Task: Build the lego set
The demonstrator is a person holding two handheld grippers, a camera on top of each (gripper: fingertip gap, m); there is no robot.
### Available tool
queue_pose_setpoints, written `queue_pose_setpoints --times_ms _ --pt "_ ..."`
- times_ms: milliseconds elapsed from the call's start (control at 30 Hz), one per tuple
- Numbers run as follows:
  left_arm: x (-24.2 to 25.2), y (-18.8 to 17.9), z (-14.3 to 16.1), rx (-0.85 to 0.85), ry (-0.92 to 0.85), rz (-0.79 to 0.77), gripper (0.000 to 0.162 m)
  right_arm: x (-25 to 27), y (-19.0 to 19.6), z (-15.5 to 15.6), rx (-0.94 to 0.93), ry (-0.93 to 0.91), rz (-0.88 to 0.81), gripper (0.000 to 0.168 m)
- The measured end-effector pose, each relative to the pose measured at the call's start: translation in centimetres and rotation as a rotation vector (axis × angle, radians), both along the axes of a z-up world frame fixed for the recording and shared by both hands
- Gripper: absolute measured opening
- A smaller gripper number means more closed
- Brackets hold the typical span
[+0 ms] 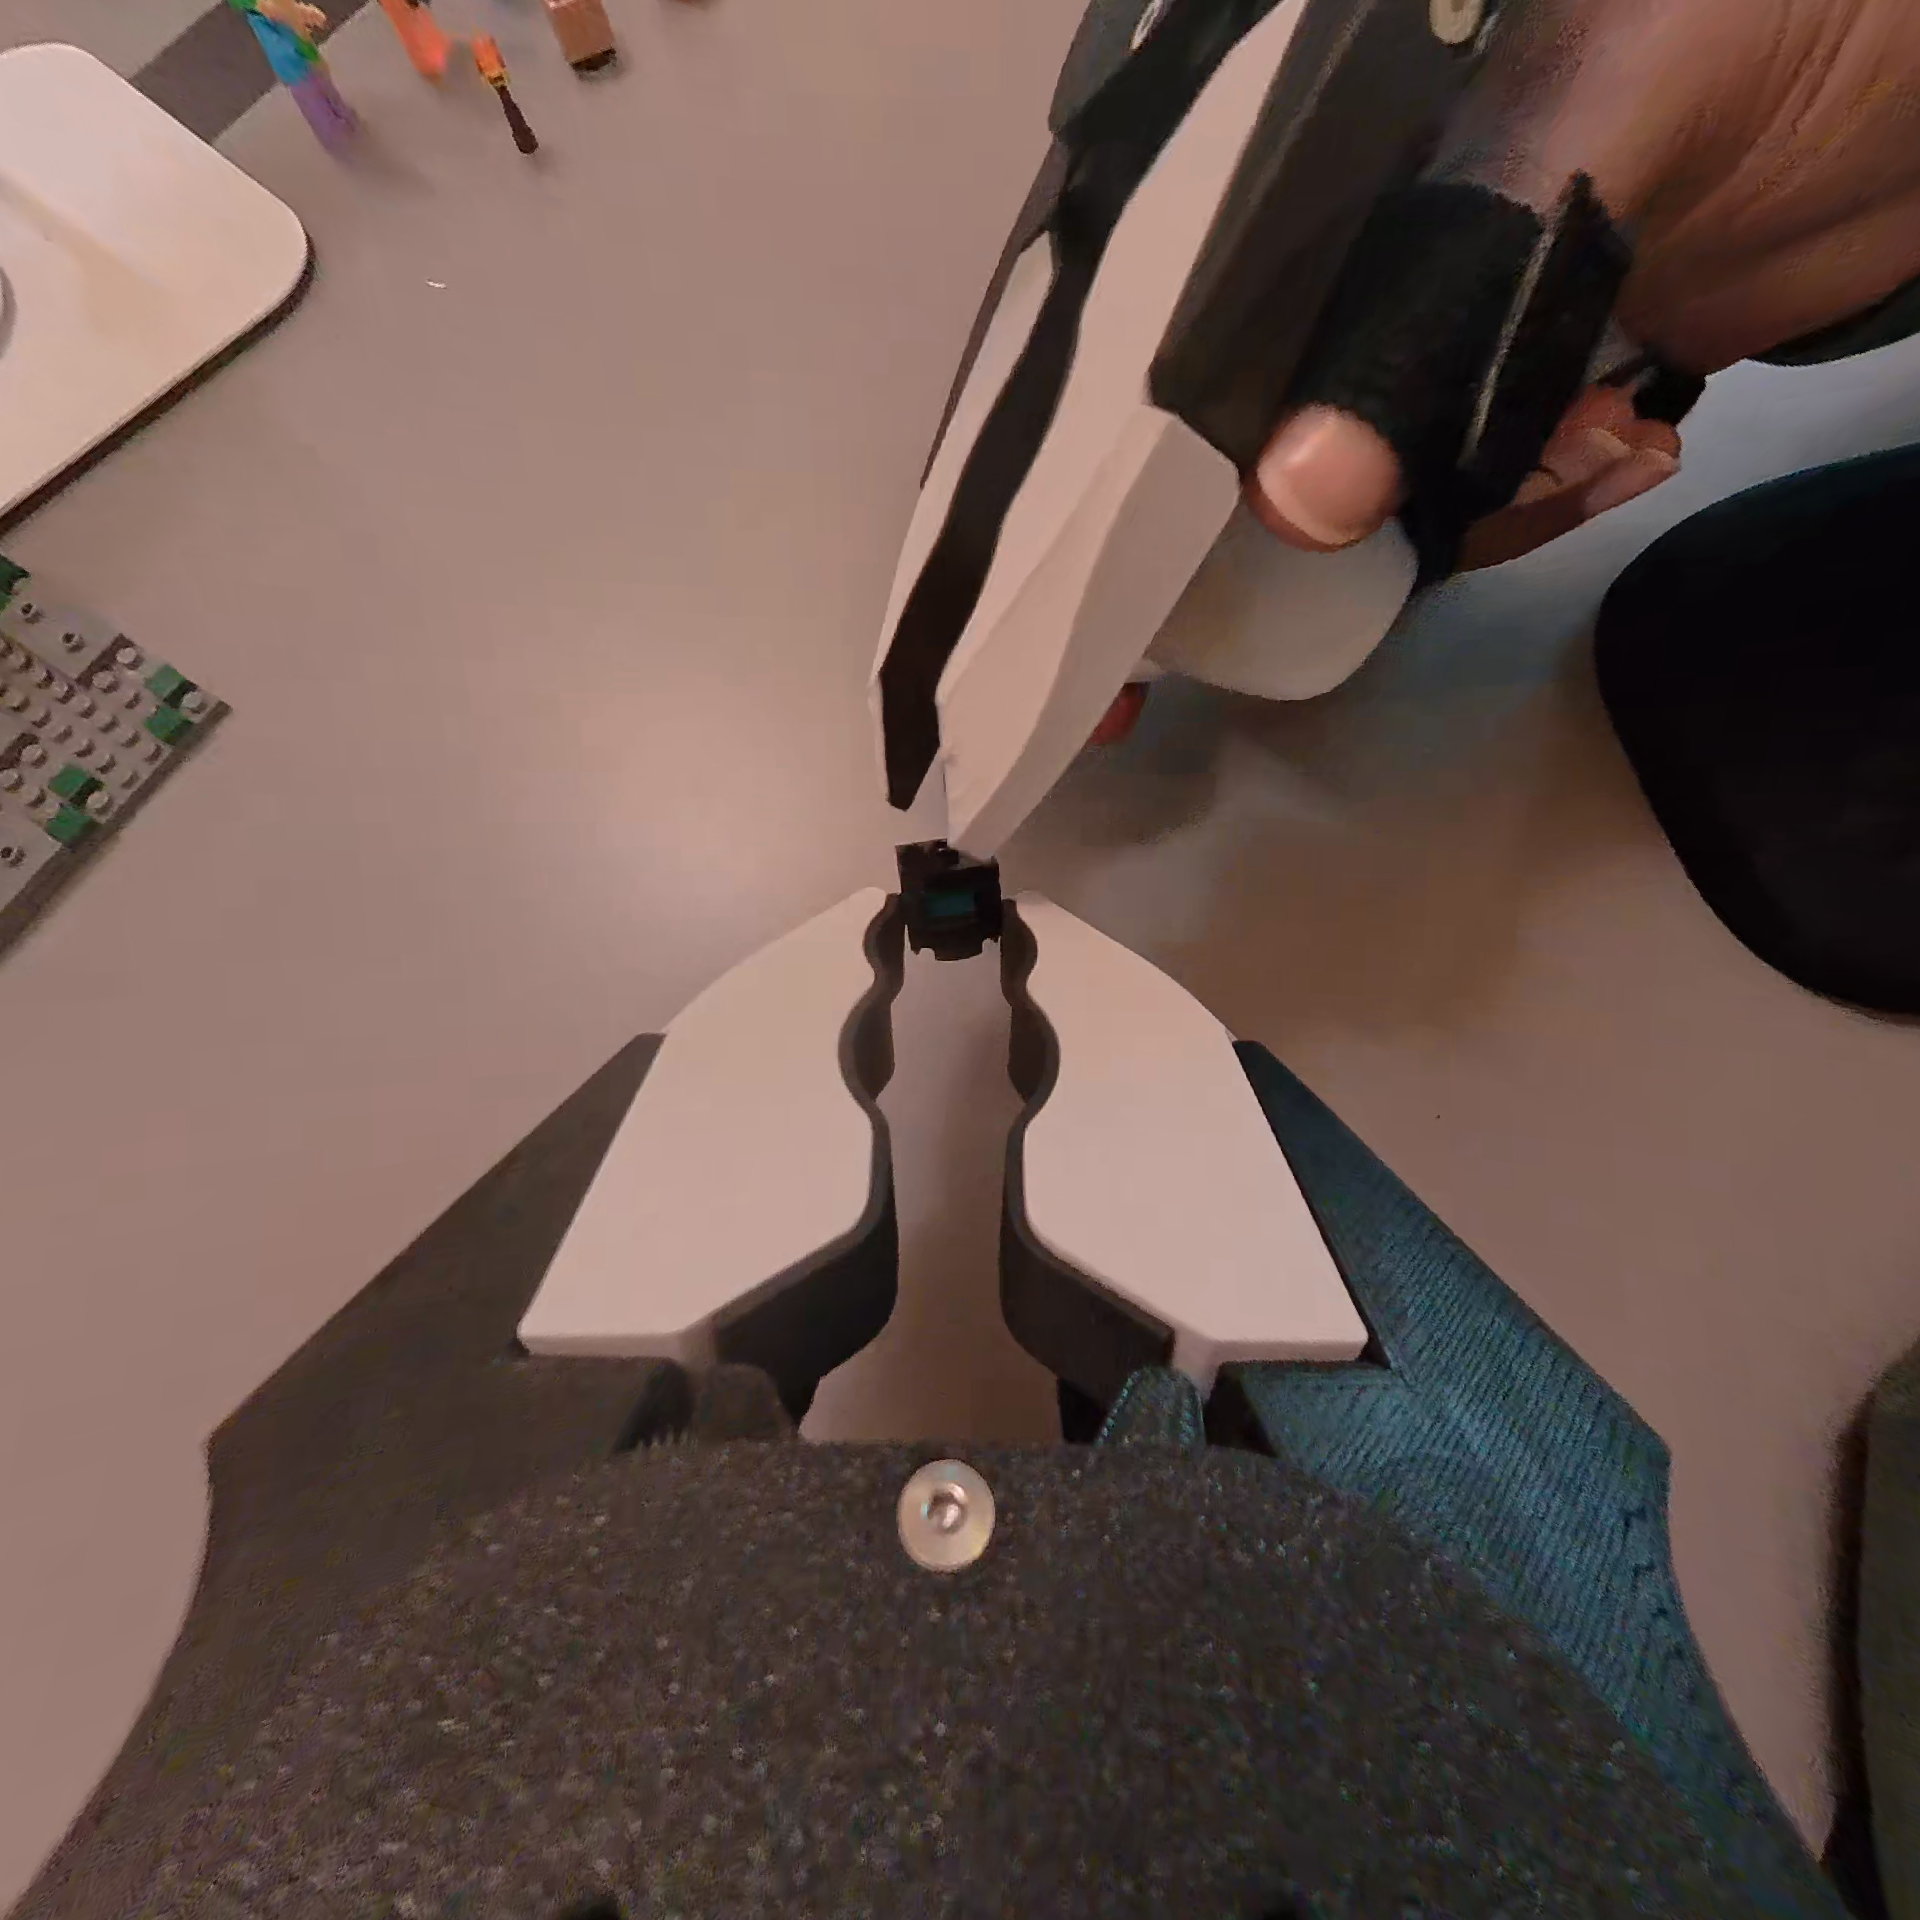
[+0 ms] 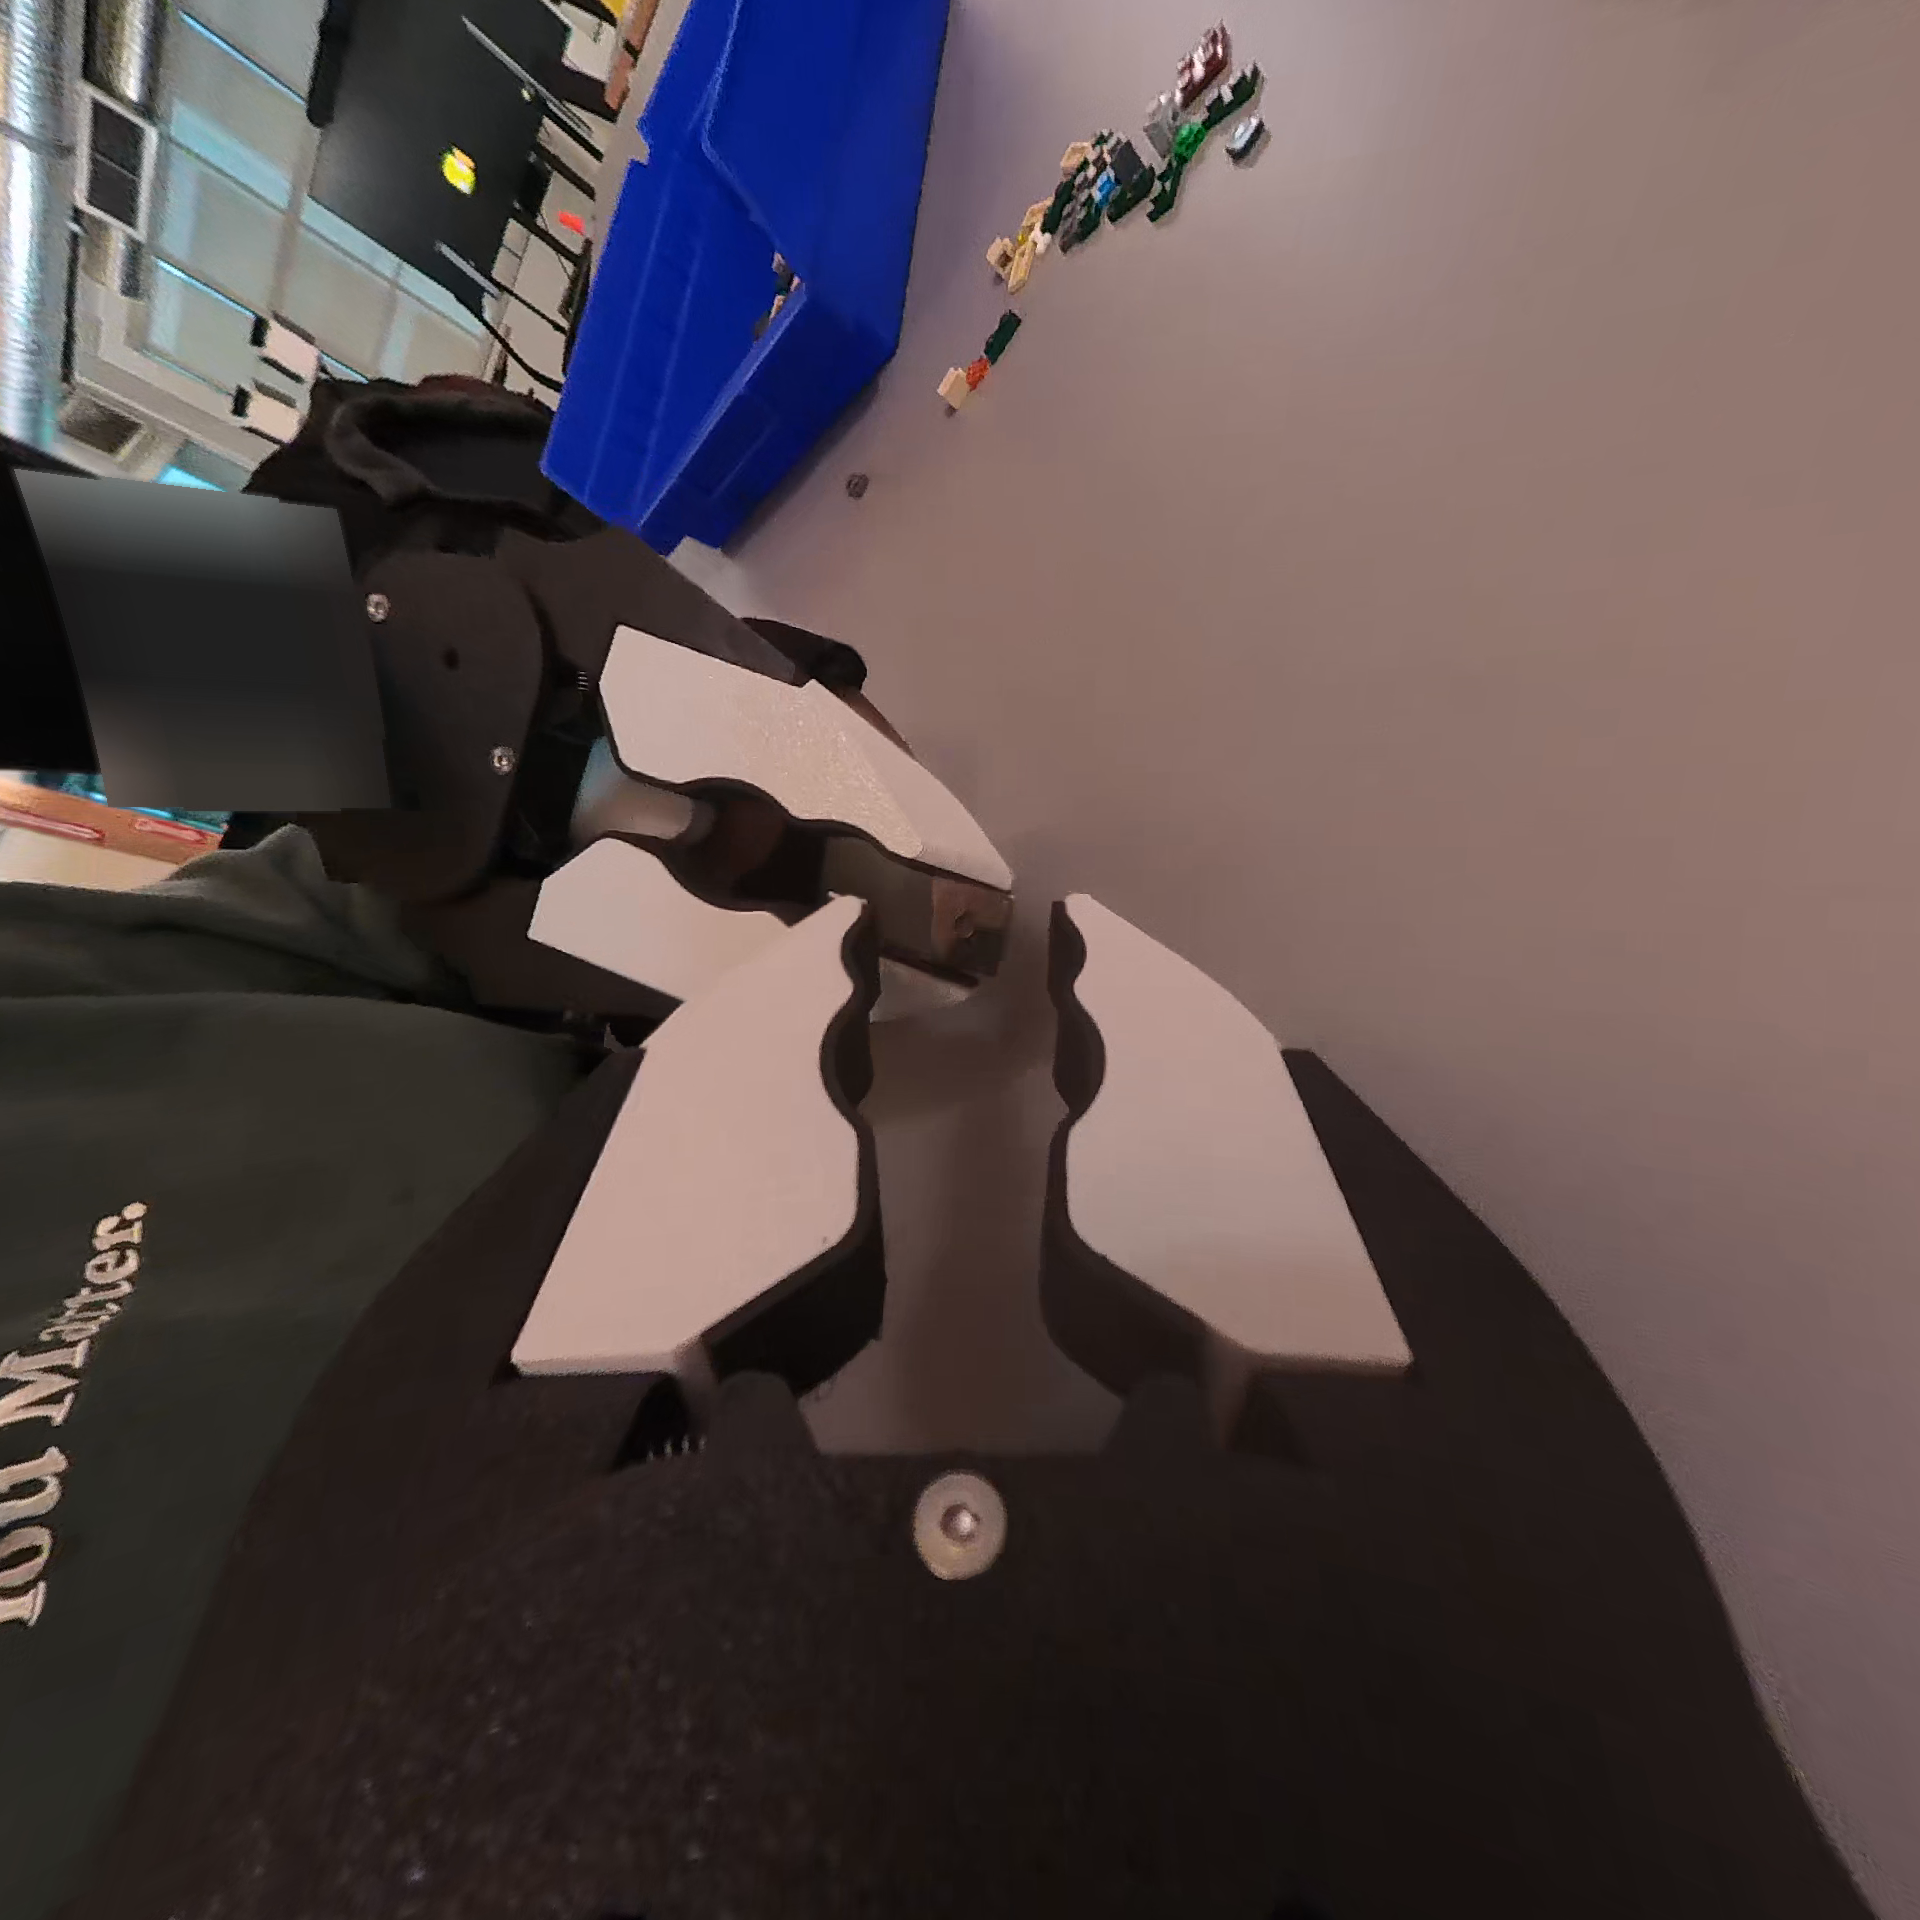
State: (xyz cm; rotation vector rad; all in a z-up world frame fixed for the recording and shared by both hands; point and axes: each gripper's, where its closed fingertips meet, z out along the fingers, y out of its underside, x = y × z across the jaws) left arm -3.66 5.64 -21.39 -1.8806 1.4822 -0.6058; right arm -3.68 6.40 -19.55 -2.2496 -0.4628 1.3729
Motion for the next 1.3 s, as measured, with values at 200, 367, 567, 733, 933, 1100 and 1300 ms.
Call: queue_pose_setpoints --times_ms 200,367,567,733,933,1100,1300 --pt "0.0 -0.2 0.3 0.008 -0.015 0.001 0.017 -0.5 -0.6 -0.7 -0.035 -0.041 0.056 0.031" --pt "-0.1 -0.3 1.0 0.025 -0.058 -0.002 0.018 -0.8 -1.1 0.2 -0.099 0.065 0.093 0.017" --pt "0.0 -1.6 3.6 0.078 -0.211 -0.083 0.03 -0.8 -2.8 4.5 -0.203 0.441 0.215 0.016" --pt "0.0 -2.7 5.4 0.17 -0.306 -0.136 0.028 -1.1 -4.1 5.7 -0.215 0.502 0.285 0.017" --pt "-0.5 -3.7 7.6 0.269 -0.431 -0.17 0.025 -1.5 -4.7 6.4 -0.199 0.505 0.317 0.017" --pt "-0.8 -4.1 8.4 0.334 -0.467 -0.175 0.017 -1.6 -4.9 6.8 -0.177 0.53 0.341 0.017" --pt "-1.1 -3.8 9.1 0.46 -0.483 -0.144 0.016 -0.9 -4.2 7.7 -0.122 0.577 0.317 0.021"
